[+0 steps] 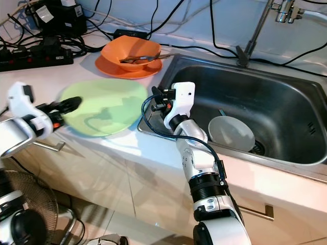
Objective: Kitchen organization
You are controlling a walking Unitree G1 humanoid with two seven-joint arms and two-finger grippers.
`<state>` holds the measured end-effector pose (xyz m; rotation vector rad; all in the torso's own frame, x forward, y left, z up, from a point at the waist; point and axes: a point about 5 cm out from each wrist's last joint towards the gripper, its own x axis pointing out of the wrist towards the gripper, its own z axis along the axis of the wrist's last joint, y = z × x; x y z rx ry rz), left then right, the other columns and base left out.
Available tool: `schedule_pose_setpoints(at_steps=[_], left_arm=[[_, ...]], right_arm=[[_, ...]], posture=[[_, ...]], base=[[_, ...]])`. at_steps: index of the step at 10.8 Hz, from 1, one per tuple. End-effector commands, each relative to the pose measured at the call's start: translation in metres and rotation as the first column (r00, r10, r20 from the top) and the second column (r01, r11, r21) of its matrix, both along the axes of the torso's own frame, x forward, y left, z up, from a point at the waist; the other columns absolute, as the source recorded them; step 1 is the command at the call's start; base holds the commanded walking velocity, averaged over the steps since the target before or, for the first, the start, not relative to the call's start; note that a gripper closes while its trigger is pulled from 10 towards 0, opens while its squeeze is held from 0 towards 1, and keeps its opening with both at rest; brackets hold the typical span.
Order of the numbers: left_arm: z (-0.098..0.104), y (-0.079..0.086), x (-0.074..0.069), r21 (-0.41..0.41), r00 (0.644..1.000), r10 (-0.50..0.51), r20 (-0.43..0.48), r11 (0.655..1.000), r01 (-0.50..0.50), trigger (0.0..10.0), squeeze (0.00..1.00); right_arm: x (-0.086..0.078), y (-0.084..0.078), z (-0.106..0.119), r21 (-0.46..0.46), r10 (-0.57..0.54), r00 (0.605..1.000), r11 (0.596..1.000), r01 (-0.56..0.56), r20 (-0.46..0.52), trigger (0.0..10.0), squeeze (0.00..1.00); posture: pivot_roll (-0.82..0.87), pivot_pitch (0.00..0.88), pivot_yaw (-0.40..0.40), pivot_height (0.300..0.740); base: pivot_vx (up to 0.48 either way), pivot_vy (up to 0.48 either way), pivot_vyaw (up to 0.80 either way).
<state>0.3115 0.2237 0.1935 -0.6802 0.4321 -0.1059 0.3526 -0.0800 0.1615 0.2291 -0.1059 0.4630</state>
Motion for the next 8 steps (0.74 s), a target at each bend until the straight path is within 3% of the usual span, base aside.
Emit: schedule_pose_setpoints(at_steps=[1,8], left_arm=[[-0.008,-0.008,0.002,-0.028,0.998,-0.028,-0.05,0.999,0.026,10.0,0.0],[-0.027,-0.052,0.004,-0.147,0.984,-0.153,-0.093,0.979,0.139,10.0,0.0]], right_arm=[[-0.001,-0.003,0.003,0.0,-0.011,1.0,1.0,0.011,0.01,10.0,0.0],[-0.003,-0.001,-0.001,-0.003,-0.005,1.0,1.0,0.005,-0.007,10.0,0.0]], posture=[[0.12,0.035,0.009,0.74],[0.11,0.045,0.017,0.74]], base=[[0.0,0.0,0.0],[0.0,0.0,0.0]])
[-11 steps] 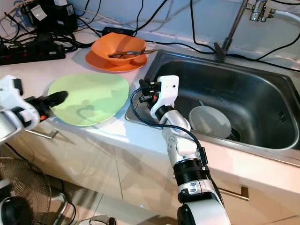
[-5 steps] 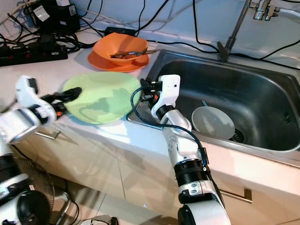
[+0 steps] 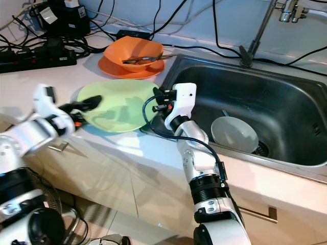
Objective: Kitchen organization
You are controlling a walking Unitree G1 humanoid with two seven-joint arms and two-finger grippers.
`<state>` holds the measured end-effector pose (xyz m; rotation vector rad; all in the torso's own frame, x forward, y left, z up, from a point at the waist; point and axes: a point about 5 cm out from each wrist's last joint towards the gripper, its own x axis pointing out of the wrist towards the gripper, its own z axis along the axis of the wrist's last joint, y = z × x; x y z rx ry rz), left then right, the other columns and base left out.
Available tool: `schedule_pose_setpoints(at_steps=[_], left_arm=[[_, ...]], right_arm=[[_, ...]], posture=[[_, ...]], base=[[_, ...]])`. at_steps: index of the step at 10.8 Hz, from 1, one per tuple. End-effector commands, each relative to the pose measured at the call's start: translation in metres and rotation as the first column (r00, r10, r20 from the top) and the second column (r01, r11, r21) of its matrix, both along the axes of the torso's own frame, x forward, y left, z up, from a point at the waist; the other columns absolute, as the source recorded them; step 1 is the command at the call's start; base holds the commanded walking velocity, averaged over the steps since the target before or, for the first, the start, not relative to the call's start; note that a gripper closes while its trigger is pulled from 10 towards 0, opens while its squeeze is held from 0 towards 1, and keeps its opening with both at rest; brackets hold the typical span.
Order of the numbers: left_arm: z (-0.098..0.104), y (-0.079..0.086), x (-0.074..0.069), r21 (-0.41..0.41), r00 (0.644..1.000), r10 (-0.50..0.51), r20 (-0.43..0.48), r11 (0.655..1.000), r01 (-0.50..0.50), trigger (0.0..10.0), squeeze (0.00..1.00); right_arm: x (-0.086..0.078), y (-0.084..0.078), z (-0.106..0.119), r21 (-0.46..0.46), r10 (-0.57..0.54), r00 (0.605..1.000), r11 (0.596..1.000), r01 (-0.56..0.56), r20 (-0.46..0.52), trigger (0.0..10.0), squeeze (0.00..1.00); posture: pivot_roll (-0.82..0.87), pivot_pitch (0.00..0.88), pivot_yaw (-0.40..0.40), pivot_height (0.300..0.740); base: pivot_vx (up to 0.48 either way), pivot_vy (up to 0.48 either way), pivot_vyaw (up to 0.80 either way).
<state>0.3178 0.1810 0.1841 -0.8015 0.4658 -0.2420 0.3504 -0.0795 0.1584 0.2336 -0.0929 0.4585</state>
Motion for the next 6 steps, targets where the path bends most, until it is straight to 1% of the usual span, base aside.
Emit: schedule_pose_setpoints(at_steps=[1,3,4,6], left_arm=[[-0.017,-0.017,-0.001,0.002,0.993,-0.068,-0.097,0.998,0.068,10.0,0.0],[-0.02,-0.027,0.001,-0.006,0.991,-0.091,-0.101,0.996,0.091,10.0,0.0],[-0.021,-0.03,0.002,-0.007,0.991,-0.09,-0.102,0.996,0.09,0.0,0.0],[-0.022,-0.032,0.0,0.001,0.992,-0.082,-0.098,0.997,0.083,0.0,0.0]], right_arm=[[-0.001,-0.001,0.002,-0.006,0.001,1.0,1.0,-0.001,0.005,10.0,0.0],[-0.001,-0.001,0.002,-0.008,0.0,1.0,1.0,0.0,0.003,10.0,0.0],[-0.001,-0.001,0.002,-0.009,-0.002,1.0,1.0,0.002,0.004,10.0,0.0],[-0.001,-0.004,0.002,-0.013,-0.01,1.0,1.0,0.01,0.001,10.0,0.0]], posture=[[0.11,0.045,0.017,0.74],[0.1,0.047,0.018,0.74],[0.1,0.049,0.018,0.74],[0.1,0.053,0.012,0.74]], base=[[0.0,0.0,0.0],[0.0,0.0,0.0],[0.0,0.0,0.0],[0.0,0.0,0.0]])
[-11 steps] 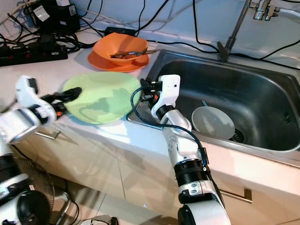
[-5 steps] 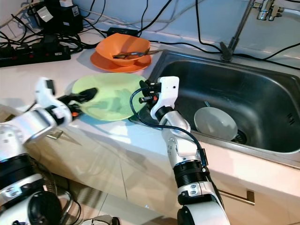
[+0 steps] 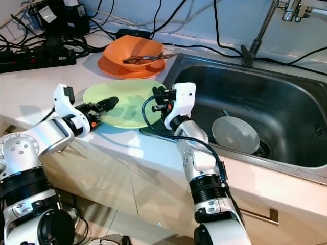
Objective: Kitchen organization
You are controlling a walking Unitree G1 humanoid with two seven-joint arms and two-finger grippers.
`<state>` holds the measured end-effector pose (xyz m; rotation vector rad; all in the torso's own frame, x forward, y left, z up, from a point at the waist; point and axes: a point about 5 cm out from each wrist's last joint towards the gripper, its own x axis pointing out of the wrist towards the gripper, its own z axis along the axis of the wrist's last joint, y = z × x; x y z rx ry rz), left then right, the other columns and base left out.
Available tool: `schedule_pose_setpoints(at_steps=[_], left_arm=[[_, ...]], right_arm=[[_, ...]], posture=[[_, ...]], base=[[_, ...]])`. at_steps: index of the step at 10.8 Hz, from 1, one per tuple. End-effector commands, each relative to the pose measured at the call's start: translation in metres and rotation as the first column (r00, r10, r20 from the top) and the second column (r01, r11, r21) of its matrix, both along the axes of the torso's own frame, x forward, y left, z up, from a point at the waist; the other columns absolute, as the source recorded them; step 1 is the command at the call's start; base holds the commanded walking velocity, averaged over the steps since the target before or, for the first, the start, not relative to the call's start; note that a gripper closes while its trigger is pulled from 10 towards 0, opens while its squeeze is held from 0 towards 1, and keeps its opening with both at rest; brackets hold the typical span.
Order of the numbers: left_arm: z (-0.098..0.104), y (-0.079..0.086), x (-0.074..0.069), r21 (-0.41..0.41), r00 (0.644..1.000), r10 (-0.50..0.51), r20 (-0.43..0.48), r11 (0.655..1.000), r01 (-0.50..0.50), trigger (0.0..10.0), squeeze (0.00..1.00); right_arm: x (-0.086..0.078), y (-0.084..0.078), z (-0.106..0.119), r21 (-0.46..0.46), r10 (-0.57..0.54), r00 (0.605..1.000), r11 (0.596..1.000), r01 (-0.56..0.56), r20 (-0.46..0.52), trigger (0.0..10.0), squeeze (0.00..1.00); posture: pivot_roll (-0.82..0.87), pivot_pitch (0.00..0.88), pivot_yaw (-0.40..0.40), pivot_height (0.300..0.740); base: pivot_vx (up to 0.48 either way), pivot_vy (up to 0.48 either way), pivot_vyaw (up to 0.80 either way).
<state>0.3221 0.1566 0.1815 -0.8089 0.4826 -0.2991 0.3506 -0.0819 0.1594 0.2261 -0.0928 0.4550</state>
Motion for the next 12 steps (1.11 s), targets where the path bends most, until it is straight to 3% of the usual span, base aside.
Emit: schedule_pose_setpoints(at_steps=[1,8,12], left_arm=[[-0.018,-0.006,-0.004,0.031,0.995,-0.018,-0.097,0.999,0.021,0.0,0.0],[-0.023,0.01,-0.01,0.019,0.993,0.071,-0.098,0.997,-0.07,0.0,0.0],[-0.028,0.015,-0.021,0.0,0.987,0.114,-0.111,0.993,-0.115,0.0,0.0]], right_arm=[[-0.001,-0.002,0.001,-0.006,-0.006,1.0,1.0,0.006,0.0,10.0,0.0],[0.004,-0.005,0.003,-0.014,-0.022,1.0,1.0,0.022,0.001,10.0,0.0],[0.014,-0.029,0.011,-0.046,-0.109,0.994,0.993,0.11,0.025,10.0,0.0]], posture=[[0.1,0.052,0.011,0.74],[0.12,0.064,-0.006,0.74],[0.14,0.065,-0.021,0.74]], base=[[0.0,0.0,0.0],[0.0,0.0,0.0],[0.0,0.0,0.0]])
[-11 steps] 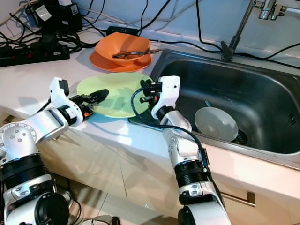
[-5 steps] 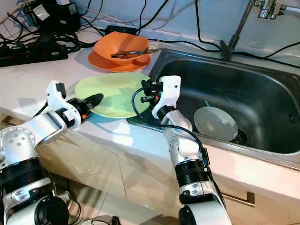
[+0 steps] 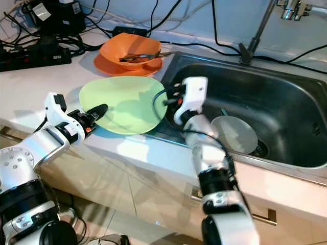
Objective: Kitchen organization
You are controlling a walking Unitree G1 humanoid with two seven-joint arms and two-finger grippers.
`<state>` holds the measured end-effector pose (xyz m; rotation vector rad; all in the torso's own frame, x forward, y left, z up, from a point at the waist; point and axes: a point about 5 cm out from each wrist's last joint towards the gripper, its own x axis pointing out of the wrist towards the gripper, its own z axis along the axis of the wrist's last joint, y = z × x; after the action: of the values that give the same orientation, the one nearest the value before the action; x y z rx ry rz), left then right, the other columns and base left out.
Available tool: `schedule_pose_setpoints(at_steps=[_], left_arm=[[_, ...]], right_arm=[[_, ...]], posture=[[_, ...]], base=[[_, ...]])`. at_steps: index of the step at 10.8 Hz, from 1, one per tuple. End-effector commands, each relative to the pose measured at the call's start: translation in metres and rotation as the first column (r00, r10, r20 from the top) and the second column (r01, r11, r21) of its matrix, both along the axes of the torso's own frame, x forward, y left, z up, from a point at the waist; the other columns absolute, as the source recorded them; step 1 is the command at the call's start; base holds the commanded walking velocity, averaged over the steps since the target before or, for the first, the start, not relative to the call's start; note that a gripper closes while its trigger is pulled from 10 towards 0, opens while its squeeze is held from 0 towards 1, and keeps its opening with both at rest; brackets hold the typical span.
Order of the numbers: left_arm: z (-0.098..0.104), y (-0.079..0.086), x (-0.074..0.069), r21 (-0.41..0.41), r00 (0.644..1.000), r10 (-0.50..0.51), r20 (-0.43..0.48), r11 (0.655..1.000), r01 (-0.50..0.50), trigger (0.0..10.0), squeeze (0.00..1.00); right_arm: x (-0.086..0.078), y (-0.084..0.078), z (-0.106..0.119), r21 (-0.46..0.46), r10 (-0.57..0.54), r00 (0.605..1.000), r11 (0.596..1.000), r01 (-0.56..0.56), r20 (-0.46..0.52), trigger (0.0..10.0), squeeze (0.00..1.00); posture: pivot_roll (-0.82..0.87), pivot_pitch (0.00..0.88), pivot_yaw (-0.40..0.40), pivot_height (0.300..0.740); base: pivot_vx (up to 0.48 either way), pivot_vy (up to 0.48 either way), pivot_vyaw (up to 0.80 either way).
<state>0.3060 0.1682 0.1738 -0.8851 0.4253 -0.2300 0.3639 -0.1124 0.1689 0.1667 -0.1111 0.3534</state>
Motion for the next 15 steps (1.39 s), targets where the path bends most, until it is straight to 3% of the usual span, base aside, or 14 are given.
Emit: schedule_pose_setpoints(at_steps=[1,3,5,6,7,10,12,15], left_arm=[[-0.019,0.004,-0.007,0.046,0.992,0.027,-0.121,0.999,-0.021,0.0,0.0],[-0.017,0.002,-0.013,0.049,0.994,0.026,-0.103,0.999,-0.021,0.0,0.0],[0.001,-0.001,-0.014,0.056,1.0,0.004,0.009,0.998,-0.005,0.0,0.0],[0.008,-0.004,-0.015,0.056,0.999,-0.02,0.05,0.998,0.017,0.8,0.0],[0.017,-0.009,-0.017,0.057,0.993,-0.052,0.109,0.997,0.046,10.0,0.0],[0.035,-0.012,-0.017,0.036,0.972,-0.057,0.23,0.998,0.05,10.0,0.0],[0.063,-0.01,-0.01,-0.033,0.917,0.014,0.398,0.999,-0.001,10.0,0.0],[0.09,-0.017,-0.007,-0.081,0.85,0.037,0.526,0.997,0.006,10.0,0.0]], right_arm=[[0.004,-0.008,0.004,-0.005,-0.034,0.999,0.999,0.034,0.013,10.0,0.0],[0.006,-0.017,0.005,-0.016,-0.062,0.998,0.998,0.062,0.009,10.0,0.0],[0.009,-0.025,0.006,-0.029,-0.086,0.996,0.996,0.086,0.012,10.0,0.0],[0.01,-0.027,0.006,-0.03,-0.093,0.996,0.995,0.093,0.014,10.0,0.0],[0.012,-0.032,0.008,-0.035,-0.11,0.994,0.993,0.11,0.016,10.0,0.0],[0.014,-0.038,0.009,-0.037,-0.13,0.991,0.991,0.131,0.018,10.0,0.0],[0.015,-0.042,0.009,-0.027,-0.153,0.988,0.988,0.154,0.018,10.0,0.0],[0.017,-0.041,0.014,-0.006,-0.162,0.986,0.987,0.163,0.034,10.0,0.0]], posture=[[0.14,0.067,-0.024,0.74],[0.15,0.068,-0.031,0.74],[0.15,0.069,-0.038,0.74],[0.15,0.071,-0.039,0.74],[0.15,0.07,-0.041,0.74],[0.15,0.068,-0.046,0.74],[0.15,0.058,-0.049,0.74],[0.15,0.04,-0.053,0.74]], base=[[0.0,0.0,0.0],[0.0,0.0,0.0],[0.0,0.0,0.0],[0.0,0.0,0.0],[0.0,0.0,0.0],[0.0,0.0,0.0],[0.0,0.0,0.0],[0.0,0.0,0.0]])
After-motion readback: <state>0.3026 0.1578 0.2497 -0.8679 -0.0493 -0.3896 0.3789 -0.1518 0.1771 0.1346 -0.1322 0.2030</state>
